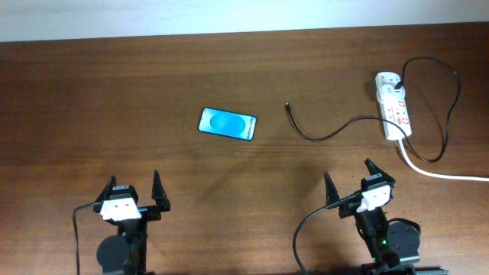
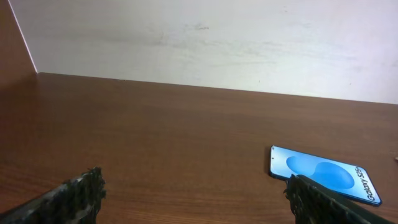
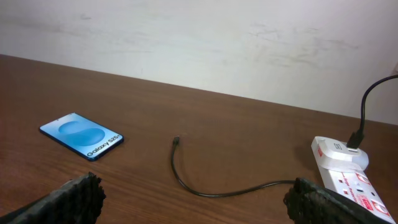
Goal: Plug charger to phone and switch on socket
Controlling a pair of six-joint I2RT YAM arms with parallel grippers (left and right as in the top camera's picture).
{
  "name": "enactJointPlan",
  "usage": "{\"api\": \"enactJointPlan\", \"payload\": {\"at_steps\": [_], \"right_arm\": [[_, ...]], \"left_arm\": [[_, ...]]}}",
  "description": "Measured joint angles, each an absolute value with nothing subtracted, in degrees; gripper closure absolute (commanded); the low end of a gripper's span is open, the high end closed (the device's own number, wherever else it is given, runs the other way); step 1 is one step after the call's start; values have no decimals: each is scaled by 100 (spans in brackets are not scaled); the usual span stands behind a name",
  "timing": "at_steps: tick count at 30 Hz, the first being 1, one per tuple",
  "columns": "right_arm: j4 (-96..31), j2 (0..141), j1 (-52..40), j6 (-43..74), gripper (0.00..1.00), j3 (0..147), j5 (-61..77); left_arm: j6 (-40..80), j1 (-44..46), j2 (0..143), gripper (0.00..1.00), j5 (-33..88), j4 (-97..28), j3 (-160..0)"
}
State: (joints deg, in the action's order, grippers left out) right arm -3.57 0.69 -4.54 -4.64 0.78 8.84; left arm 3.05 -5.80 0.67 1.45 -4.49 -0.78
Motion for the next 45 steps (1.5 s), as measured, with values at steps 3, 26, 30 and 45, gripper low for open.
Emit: {"api": "enactJointPlan", "payload": {"at_steps": [3,26,30,45], "right_arm": [[-357,69,-454,-467,2,78,884],[-357,69,-454,-467,2,78,884],[-357,69,-454,-467,2,78,884],[-344,80,-451,-467,2,73,884]], "left_arm": [[305,-580,69,1,145,-449,-78],[305,-580,69,1,148,-449,-78],[305,-580,73,1,600,-266,-71],[731,2364,8167,1,-344,-2231,-6051]]}}
